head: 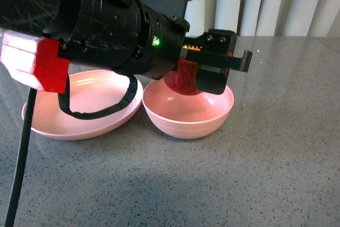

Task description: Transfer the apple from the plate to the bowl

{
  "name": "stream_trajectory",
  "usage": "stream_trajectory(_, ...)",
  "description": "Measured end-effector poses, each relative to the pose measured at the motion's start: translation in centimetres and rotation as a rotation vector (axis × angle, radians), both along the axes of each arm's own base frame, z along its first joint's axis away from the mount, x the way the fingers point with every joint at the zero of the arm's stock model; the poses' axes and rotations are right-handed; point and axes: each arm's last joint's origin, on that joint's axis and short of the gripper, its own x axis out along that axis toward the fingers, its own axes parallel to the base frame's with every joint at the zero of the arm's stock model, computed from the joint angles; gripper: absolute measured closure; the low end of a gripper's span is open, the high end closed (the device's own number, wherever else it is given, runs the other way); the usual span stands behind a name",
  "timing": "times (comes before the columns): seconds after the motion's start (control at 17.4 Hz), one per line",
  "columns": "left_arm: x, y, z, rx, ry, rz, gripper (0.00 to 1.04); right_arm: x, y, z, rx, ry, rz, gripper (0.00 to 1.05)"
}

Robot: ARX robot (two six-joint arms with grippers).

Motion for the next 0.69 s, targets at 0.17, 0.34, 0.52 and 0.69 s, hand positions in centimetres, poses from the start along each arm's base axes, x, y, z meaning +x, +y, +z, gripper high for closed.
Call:
stream_trajectory(0.17, 0.5, -0.2, -1.1, 0.018, 0.025, 0.008, 0.35, 0.0, 0.0, 0.0, 0.0, 0.0, 0.0, 0.07)
stream_trajectory(0.34, 1.2, -0.4, -1.7, 0.012, 0.041, 0.013, 0.35, 0.0, 0.0, 0.0, 0.0, 0.0, 0.0, 0.07)
stream_trajectory(0.52, 1.9, -0.7, -2.1, 0.001, 0.055, 0.025, 0.35, 0.0, 0.0, 0.0, 0.0, 0.0, 0.0, 0.07)
stream_trajectory(0.69, 2.5, -0.6, -2.3, -0.004, 0.055, 0.038, 0.35, 0.0, 0.0, 0.0, 0.0, 0.0, 0.0, 0.07)
